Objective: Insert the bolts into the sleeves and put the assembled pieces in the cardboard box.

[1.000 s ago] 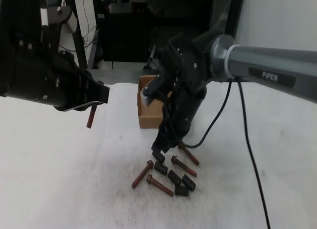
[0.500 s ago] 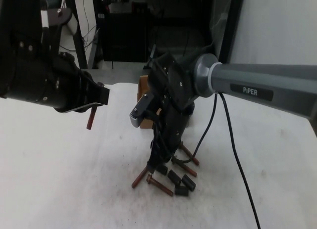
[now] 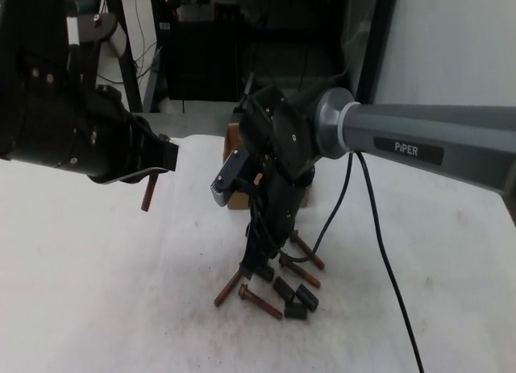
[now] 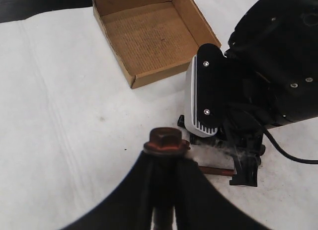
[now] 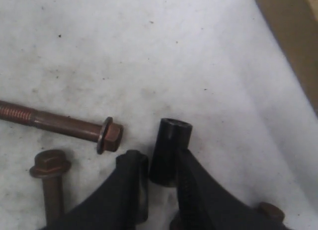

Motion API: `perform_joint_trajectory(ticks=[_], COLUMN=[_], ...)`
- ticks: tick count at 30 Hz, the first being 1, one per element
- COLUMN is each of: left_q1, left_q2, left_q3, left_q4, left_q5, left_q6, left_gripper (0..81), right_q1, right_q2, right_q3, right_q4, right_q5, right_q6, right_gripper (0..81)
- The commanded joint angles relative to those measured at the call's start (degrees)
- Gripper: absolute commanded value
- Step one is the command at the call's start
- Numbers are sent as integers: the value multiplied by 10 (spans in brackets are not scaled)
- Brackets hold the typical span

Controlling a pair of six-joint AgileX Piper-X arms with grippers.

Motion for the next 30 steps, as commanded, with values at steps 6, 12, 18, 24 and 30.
perform_joint_trajectory(ticks=[6, 12, 18, 24, 30], left_q1=[2, 2, 2, 2, 2], left_q2=[-6, -6, -6, -6, -6], left_q3=[-1, -1, -1, -1, -1], left_q4=[-5, -5, -5, -5, -5], left_q5=[0, 0, 0, 0, 0], left_q6=[0, 0, 0, 0, 0], left_gripper=[0, 0, 0, 0, 0], right_q1=[-3, -3, -3, -3, -3], right_q2=[5, 15, 18, 32, 34], right_q3=[-6, -4, -4, -4, -4], right_q4=[-1, -1, -1, 0, -8], right_q5=[0, 0, 0, -4, 18], right_q6=[-5, -5, -5, -5, -5], right_gripper=[249, 249, 249, 298, 342])
